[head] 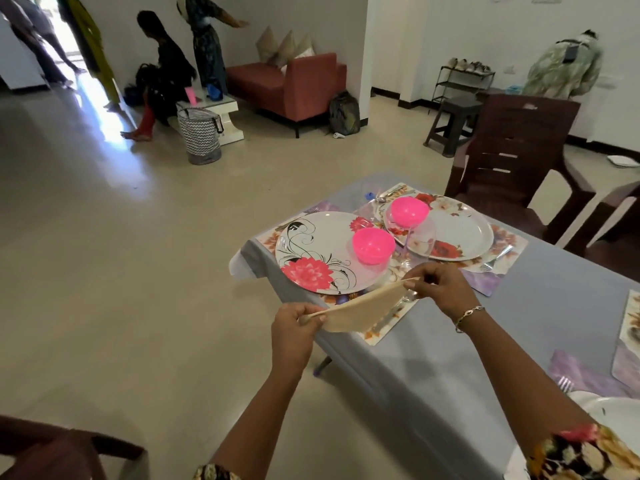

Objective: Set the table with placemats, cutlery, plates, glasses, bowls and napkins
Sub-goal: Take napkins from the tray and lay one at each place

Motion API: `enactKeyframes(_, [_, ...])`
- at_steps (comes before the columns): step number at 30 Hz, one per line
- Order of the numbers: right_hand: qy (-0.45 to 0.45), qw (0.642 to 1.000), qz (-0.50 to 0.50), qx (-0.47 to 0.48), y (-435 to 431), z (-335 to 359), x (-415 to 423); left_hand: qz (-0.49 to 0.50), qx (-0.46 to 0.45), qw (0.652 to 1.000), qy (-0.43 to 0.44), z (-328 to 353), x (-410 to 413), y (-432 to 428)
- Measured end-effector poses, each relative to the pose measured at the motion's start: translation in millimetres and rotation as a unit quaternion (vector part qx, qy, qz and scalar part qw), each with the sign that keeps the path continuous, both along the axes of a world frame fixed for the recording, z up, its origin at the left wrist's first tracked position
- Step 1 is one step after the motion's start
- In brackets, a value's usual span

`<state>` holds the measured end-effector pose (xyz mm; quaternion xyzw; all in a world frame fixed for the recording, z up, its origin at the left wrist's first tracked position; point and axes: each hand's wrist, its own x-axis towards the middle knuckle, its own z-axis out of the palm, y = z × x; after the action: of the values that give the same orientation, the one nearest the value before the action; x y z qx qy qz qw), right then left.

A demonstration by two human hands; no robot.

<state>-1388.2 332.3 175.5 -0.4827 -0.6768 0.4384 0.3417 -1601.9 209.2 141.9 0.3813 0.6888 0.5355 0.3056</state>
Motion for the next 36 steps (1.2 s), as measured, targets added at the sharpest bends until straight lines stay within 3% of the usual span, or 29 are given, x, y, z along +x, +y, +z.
enactKeyframes(2, [0.005,1.0,-0.003,0.011,3.7,-1.0,7.1,-0.019,0.008,0.999,-0.045,1.3,3.1,4.7])
enactKeyframes(6, [0.169,0.98,-0.03,-0.103,6.3,3.8,16.0,-0.102,0.013,0.975,-0.199,12.4,17.0,14.5])
enactKeyframes(8, [0.252,0.95,-0.05,-0.179,7.3,5.7,17.8,-0.114,-0.005,0.949,-0.293,18.4,29.4,20.9])
enactKeyframes(11, [0.365,0.875,-0.069,-0.312,9.6,-1.6,24.4,-0.127,-0.024,0.91,-0.393,26.1,47.5,29.3])
enactKeyframes(13, [0.392,0.839,-0.082,-0.369,8.4,-13.4,28.3,-0.123,-0.028,0.893,-0.432,25.5,55.9,35.0])
enactKeyframes(17, [0.377,0.828,-0.067,-0.409,2.2,-31.4,32.7,-0.103,-0.051,0.888,-0.445,18.5,70.0,42.3])
enactKeyframes(22, [0.237,0.89,-0.122,-0.371,12.1,-32.9,43.4,-0.051,-0.129,0.909,-0.394,1.5,88.0,46.8])
enactKeyframes(27, [0.133,0.906,-0.209,-0.342,26.3,-51.8,58.0,-0.014,-0.186,0.922,-0.34,-18.0,109.1,47.9])
enactKeyframes(32, [0.06,0.921,-0.197,-0.33,38.3,-71.1,67.9,-0.03,-0.224,0.931,-0.288,-35.8,121.9,56.9])
enactKeyframes(36, [0.051,0.918,-0.256,-0.299,51.8,-84.2,75.2,-0.097,-0.244,0.941,-0.215,-50.2,128.0,70.2])
